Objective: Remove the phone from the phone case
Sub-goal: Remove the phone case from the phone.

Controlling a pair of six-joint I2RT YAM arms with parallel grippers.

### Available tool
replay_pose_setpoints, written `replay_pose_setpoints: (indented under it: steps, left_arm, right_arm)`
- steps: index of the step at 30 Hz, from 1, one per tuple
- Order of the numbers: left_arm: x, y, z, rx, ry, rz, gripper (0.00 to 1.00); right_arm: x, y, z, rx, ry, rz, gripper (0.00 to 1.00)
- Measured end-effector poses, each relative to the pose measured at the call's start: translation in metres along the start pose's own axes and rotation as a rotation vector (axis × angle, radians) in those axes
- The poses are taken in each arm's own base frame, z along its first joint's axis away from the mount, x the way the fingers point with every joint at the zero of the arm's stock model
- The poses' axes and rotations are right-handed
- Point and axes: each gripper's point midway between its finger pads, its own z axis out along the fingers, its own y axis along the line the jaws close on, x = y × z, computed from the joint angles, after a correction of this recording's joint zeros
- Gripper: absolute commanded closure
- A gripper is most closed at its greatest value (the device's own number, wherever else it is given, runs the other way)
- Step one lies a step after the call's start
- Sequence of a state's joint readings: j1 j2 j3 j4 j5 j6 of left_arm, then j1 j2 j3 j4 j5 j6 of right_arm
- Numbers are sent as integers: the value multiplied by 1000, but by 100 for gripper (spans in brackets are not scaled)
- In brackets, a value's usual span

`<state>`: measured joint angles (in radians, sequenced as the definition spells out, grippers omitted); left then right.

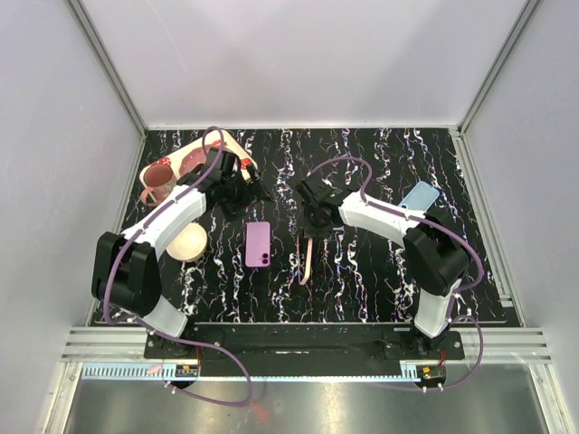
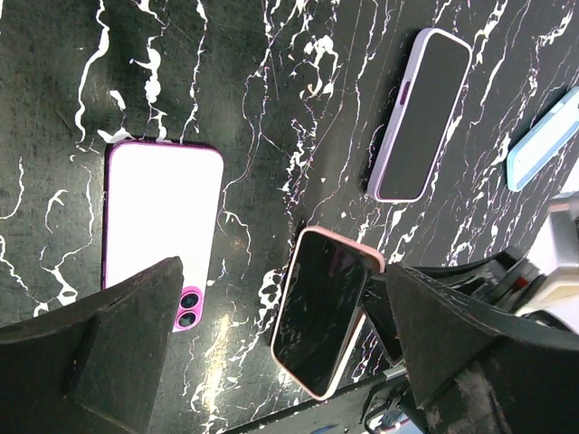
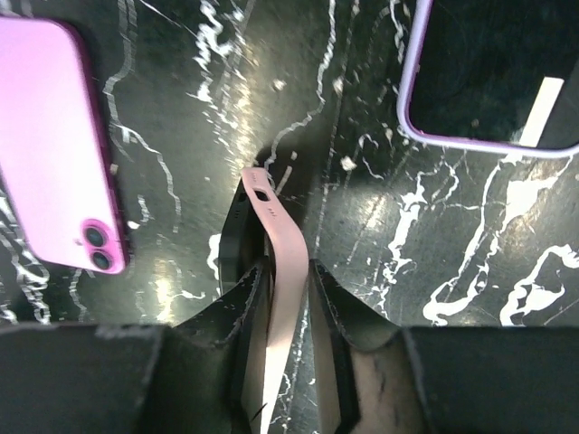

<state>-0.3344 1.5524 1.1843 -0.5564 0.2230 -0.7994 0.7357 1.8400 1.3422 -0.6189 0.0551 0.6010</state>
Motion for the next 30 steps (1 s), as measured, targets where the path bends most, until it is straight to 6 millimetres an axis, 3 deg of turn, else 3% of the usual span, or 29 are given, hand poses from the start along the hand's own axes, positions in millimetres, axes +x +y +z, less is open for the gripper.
replay_pose_setpoints:
  steps: [3,13,23,30]
  left_arm:
    - [2,2,4,-10,11,-17,5]
    - [11,0,9,-17,33,-29,10]
    - [58,6,23,-49,139,15,12]
    - [78,4,35,-66,195,9,12]
  right_arm:
    - [14,-5,7,23,21,-5,70]
    - [15,11,13,-23,-7,10,69]
    - [17,14,22,-29,0,19,69]
    - [20,15,32,-26,21,17,69]
